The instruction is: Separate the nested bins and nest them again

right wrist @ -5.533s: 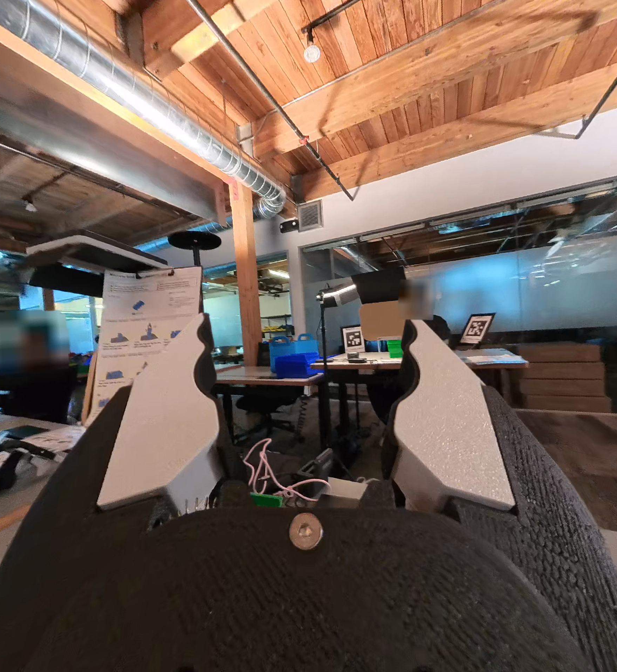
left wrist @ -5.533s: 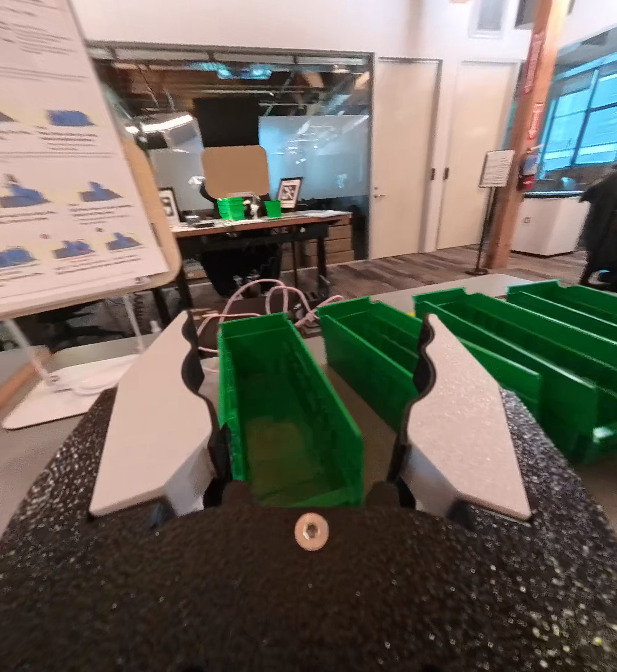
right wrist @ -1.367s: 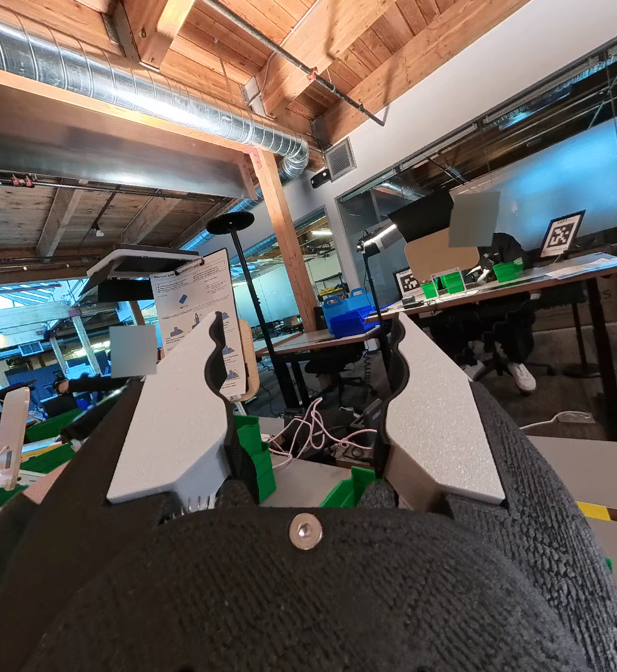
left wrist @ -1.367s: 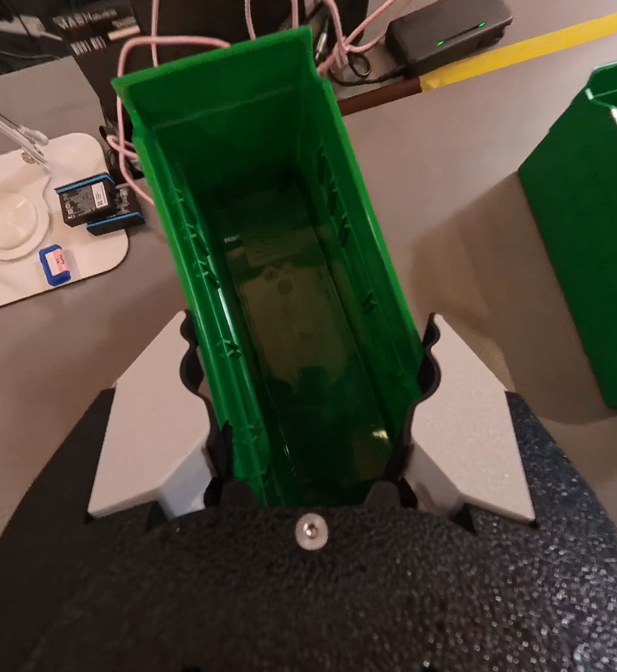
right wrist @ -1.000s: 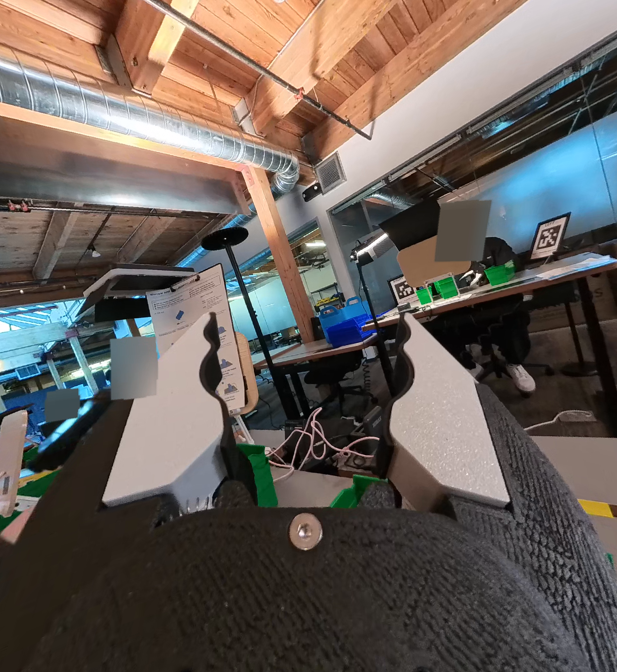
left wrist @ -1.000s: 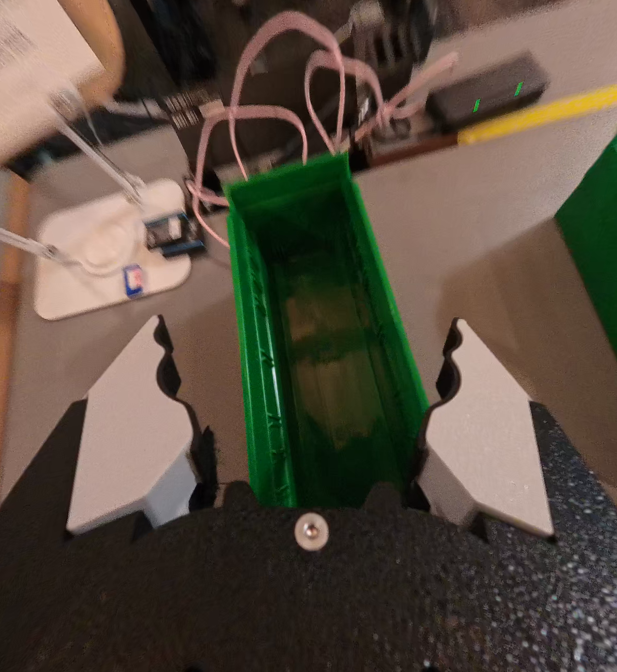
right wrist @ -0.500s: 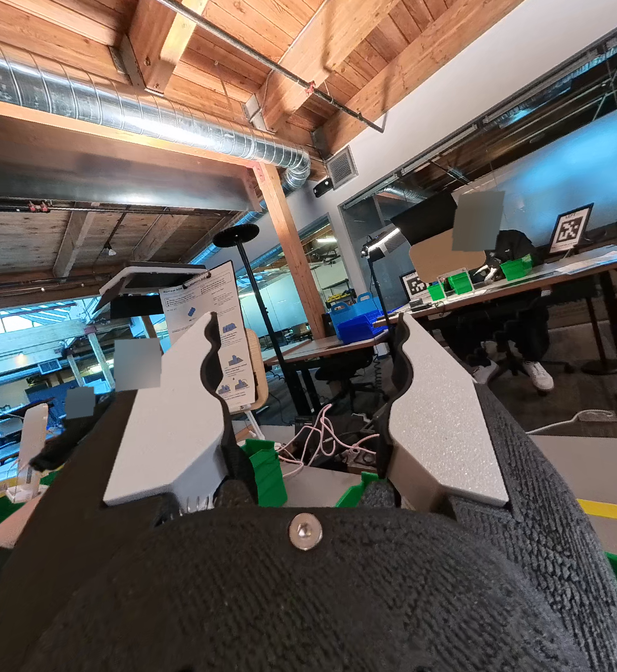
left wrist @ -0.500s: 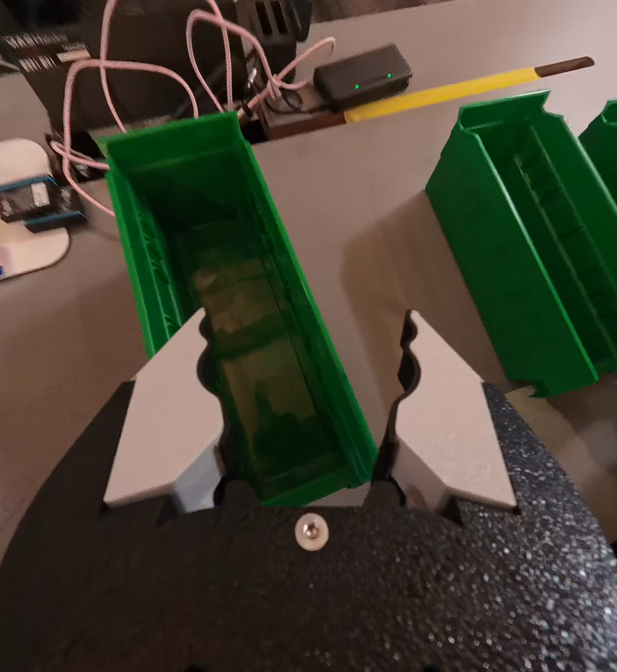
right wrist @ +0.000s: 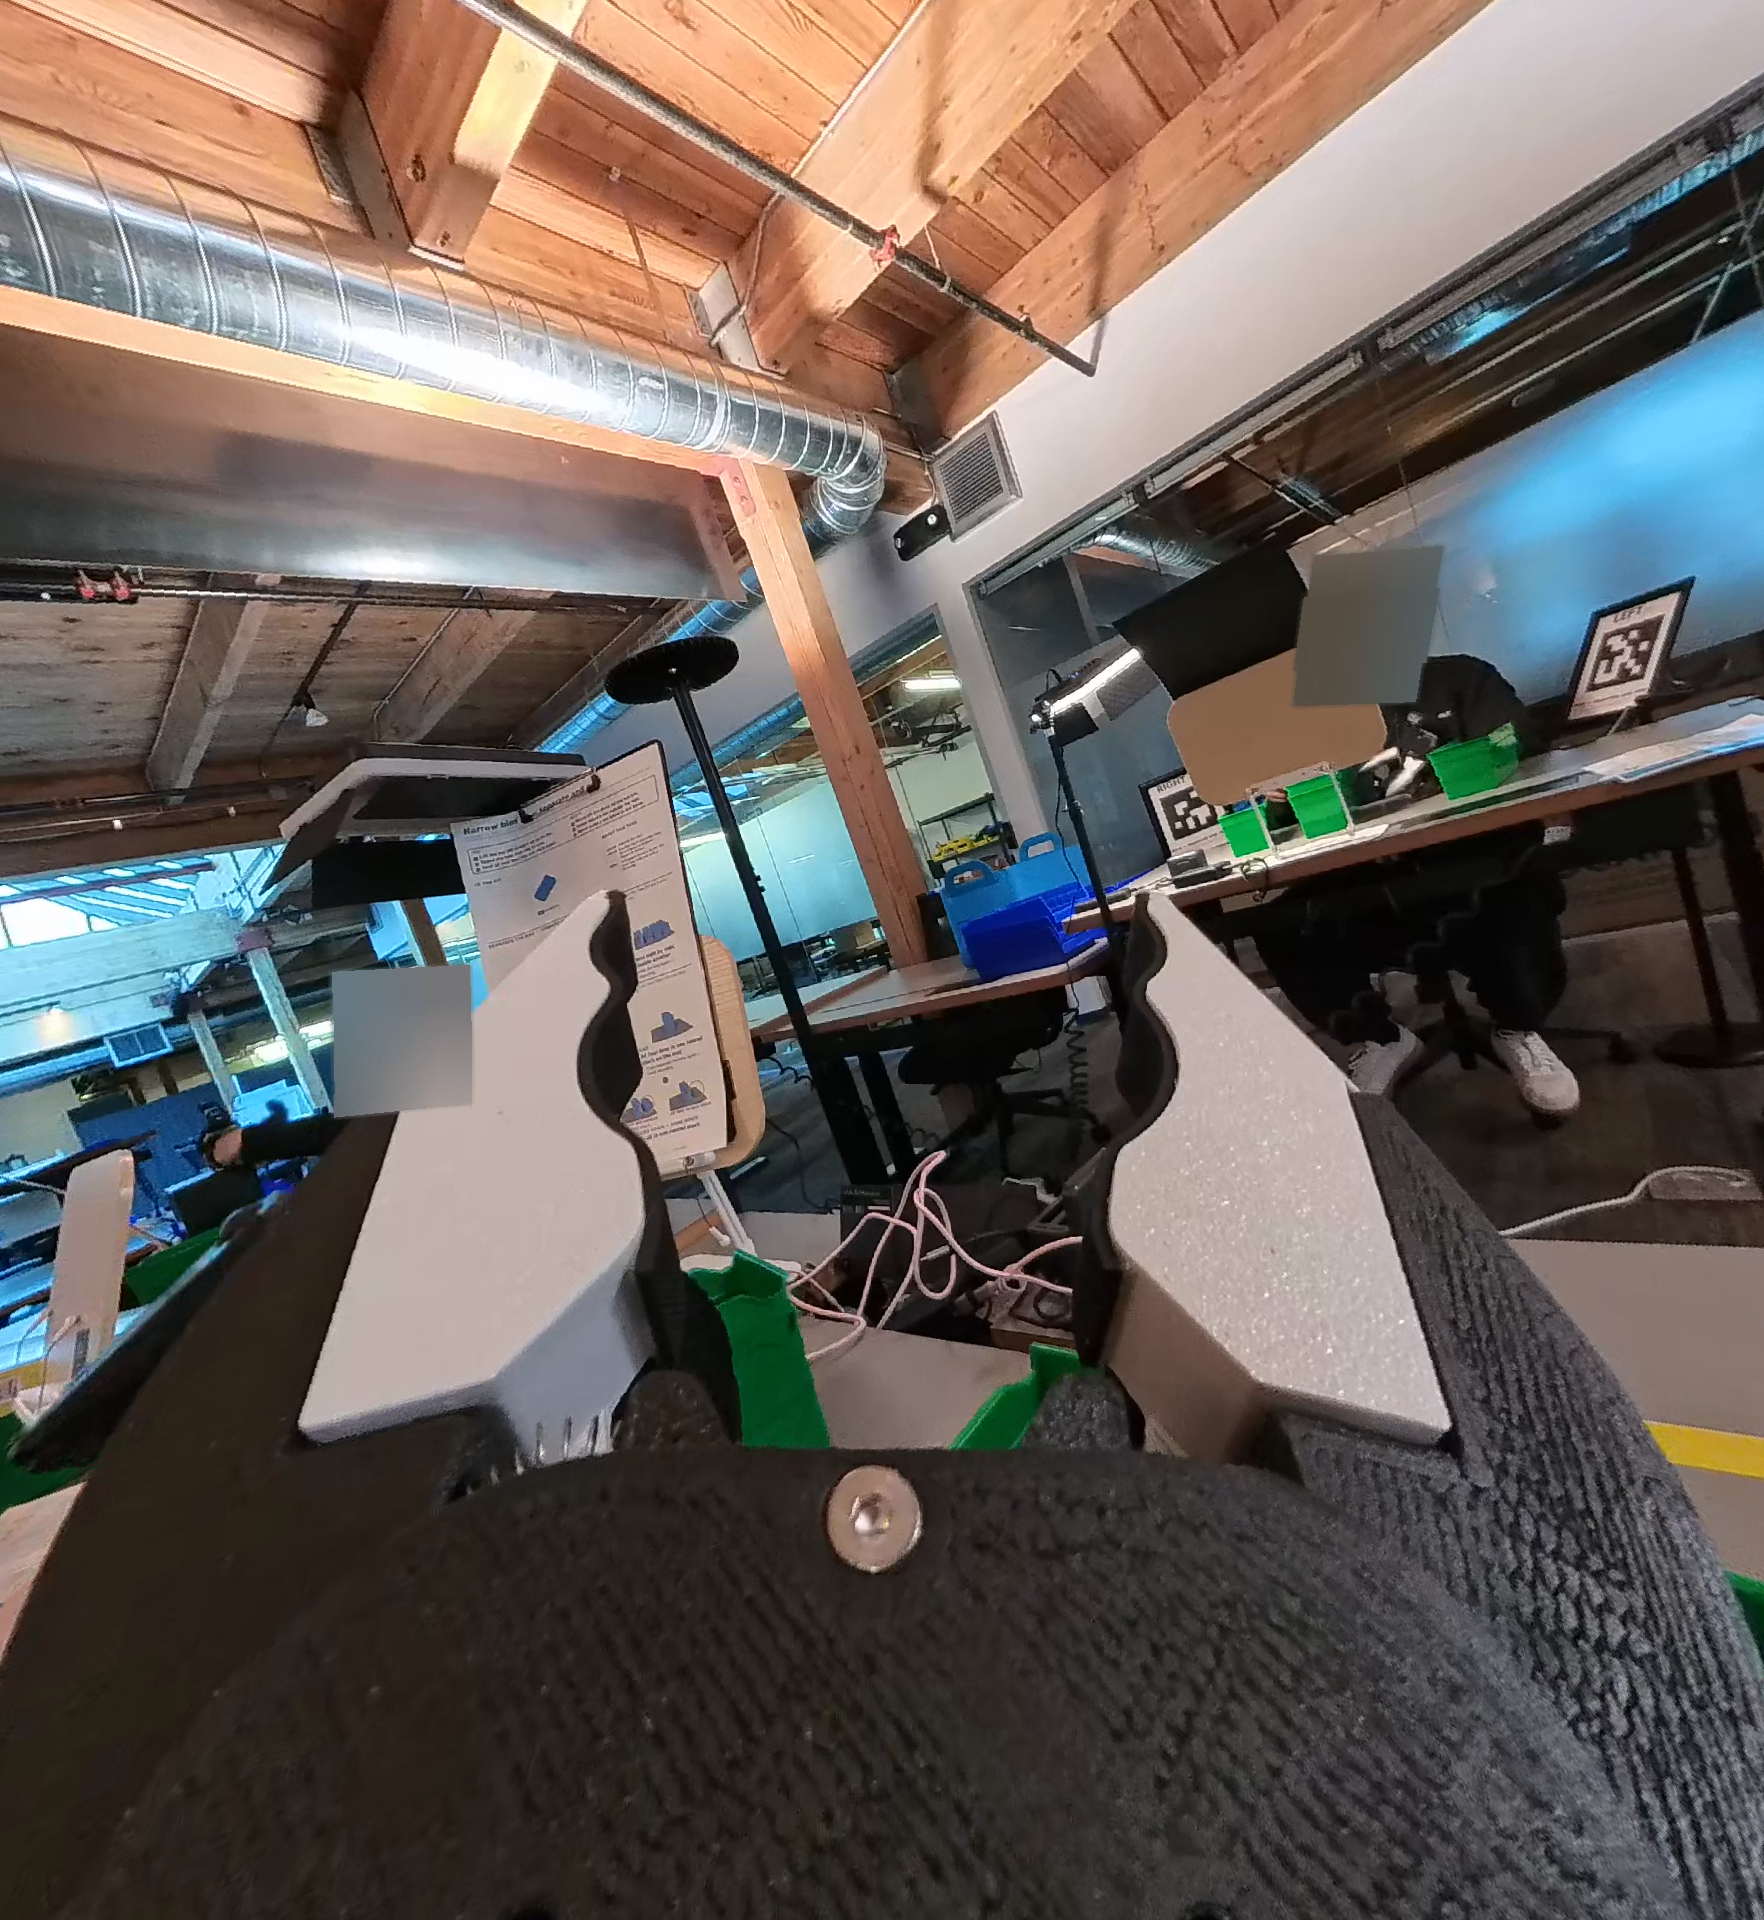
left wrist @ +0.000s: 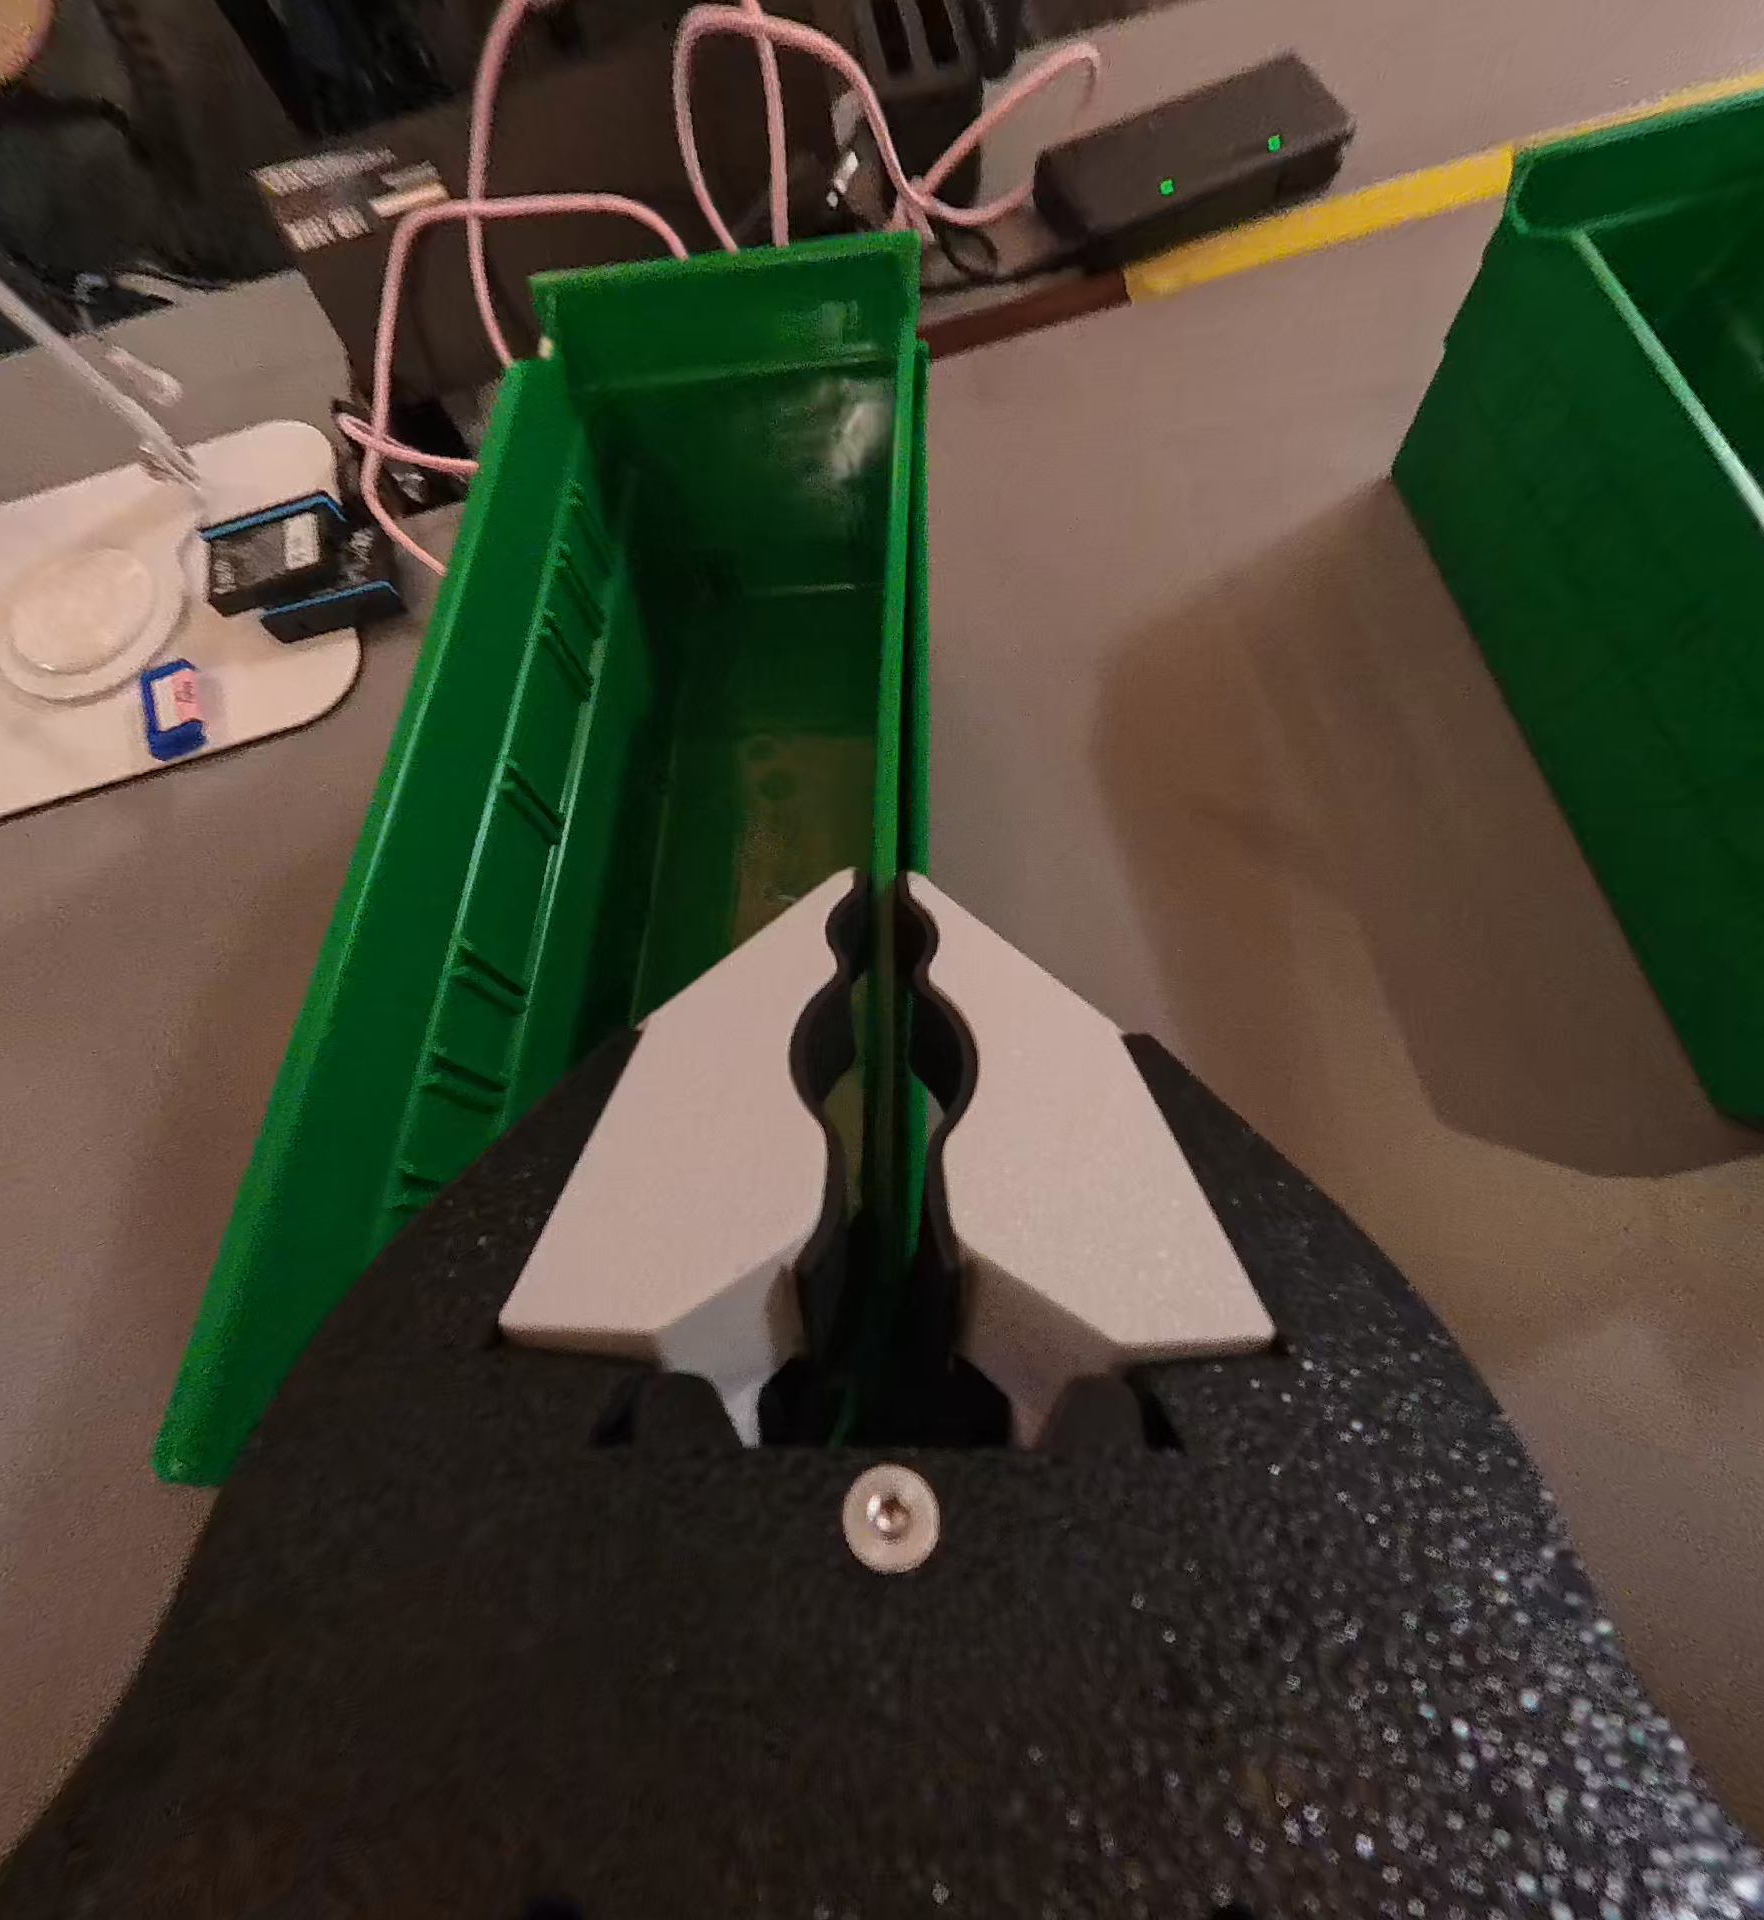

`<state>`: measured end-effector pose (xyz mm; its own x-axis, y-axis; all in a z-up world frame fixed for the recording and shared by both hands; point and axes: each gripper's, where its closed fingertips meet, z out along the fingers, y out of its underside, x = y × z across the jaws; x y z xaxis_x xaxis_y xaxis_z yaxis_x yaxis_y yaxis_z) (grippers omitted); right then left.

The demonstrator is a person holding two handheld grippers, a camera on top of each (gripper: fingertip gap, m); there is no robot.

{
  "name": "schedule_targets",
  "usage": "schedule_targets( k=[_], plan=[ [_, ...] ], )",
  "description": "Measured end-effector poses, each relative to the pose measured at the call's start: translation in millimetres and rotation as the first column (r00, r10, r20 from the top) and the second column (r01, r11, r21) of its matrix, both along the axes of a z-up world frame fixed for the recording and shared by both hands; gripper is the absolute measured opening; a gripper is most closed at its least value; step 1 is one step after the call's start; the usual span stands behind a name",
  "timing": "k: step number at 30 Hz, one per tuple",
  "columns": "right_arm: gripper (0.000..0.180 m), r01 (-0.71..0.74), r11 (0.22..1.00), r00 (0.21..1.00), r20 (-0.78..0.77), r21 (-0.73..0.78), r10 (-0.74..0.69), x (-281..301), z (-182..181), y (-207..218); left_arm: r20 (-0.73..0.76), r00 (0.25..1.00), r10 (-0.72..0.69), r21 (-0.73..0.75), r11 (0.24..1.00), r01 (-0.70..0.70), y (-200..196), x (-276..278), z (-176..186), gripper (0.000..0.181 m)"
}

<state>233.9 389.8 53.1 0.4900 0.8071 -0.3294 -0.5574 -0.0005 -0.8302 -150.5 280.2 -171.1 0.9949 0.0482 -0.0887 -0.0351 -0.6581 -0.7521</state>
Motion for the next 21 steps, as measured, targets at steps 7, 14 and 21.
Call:
schedule_targets(
  k=[7,14,21],
  plan=[
    [0.094,-0.003,1.0,1.0,0.009,-0.002,0.003,-3,-1,0,-0.006,1.0,0.016,0.123,0.992,-0.015,-4,-1,11,0.001],
    [0.094,-0.007,1.0,1.0,0.008,-0.01,0.007,-3,-2,2,-0.027,1.0,-0.008,0.213,0.977,0.014,-5,10,18,0.001],
    [0.094,-0.011,1.0,1.0,0.003,-0.01,0.011,-2,-2,1,-0.029,0.999,-0.042,0.155,0.987,0.046,-3,13,1,0.001]
  ],
)
